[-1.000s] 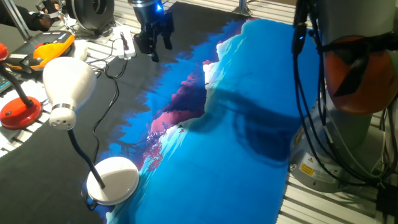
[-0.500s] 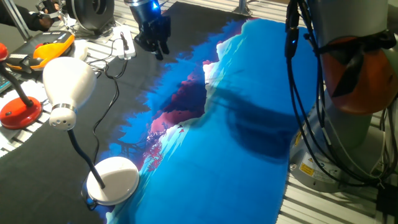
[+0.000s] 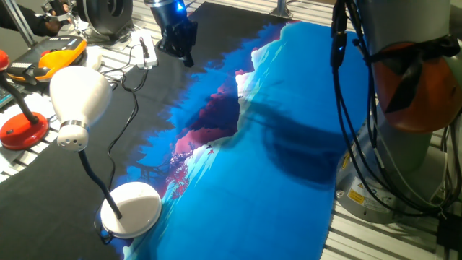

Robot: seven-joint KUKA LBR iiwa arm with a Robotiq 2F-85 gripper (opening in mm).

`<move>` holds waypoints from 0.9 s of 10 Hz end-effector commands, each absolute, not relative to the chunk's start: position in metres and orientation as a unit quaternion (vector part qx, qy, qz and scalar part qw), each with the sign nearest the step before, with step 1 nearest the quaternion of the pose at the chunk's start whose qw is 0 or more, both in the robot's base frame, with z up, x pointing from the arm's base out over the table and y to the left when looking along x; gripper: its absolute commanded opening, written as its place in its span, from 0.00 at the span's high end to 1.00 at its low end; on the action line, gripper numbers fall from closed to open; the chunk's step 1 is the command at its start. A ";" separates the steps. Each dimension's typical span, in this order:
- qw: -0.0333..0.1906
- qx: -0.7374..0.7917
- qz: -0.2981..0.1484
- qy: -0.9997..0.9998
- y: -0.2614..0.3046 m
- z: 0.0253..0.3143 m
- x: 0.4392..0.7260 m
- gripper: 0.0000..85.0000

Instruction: Turn off the desk lamp by pressing the button

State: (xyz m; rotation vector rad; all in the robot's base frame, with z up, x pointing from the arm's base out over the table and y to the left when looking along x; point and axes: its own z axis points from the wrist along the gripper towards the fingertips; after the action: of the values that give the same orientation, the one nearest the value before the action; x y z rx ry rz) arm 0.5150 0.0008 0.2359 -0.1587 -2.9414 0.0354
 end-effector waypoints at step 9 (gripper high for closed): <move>0.076 0.007 0.007 -0.997 0.001 0.236 0.515 1.00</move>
State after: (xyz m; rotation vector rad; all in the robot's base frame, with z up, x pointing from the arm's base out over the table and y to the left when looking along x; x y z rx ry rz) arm 0.5152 0.0011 0.2356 -0.0486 -2.9839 0.0197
